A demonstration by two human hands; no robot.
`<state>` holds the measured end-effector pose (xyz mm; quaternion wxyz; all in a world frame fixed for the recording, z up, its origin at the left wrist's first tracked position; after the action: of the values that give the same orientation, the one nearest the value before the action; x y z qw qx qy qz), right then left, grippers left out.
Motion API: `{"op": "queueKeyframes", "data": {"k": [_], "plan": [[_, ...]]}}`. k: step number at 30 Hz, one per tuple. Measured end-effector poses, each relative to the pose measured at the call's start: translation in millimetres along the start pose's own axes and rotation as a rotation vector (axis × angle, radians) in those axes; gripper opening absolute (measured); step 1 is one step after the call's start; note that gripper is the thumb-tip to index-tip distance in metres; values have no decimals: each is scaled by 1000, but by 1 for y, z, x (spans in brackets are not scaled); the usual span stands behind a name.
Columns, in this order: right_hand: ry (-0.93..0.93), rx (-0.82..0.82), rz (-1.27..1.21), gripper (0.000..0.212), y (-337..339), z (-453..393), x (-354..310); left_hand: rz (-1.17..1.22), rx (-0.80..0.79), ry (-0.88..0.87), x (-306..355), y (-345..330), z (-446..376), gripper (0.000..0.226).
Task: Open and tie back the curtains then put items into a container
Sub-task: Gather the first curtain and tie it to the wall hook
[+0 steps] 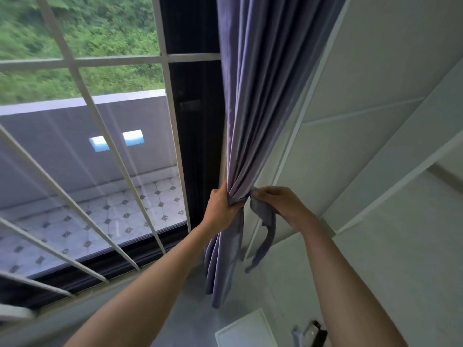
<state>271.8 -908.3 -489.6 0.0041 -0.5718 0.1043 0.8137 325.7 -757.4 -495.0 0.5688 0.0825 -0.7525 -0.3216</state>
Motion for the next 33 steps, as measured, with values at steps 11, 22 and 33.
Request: {"op": "queueKeyframes", "data": {"k": [11, 22, 33], "plan": [[703, 615, 833, 18, 6, 20, -71, 33, 68, 47, -2, 5, 4, 48], [288, 467, 327, 18, -66, 58, 46, 129, 98, 83, -5, 6, 24, 34], [285, 243, 304, 26, -113, 55, 62, -136, 98, -65, 6, 33, 41, 24]]}}
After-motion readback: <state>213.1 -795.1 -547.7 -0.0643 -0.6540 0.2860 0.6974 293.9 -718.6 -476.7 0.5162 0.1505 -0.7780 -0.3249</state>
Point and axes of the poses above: each hand's wrist, its own z-axis away from the middle knuckle, its own y-axis out of the back of the hand, x = y × z, the point moved 10 cm from there along -z, towards the middle knuckle, and after that the axes turned 8 degrees about -z, right-handed, at the moved point
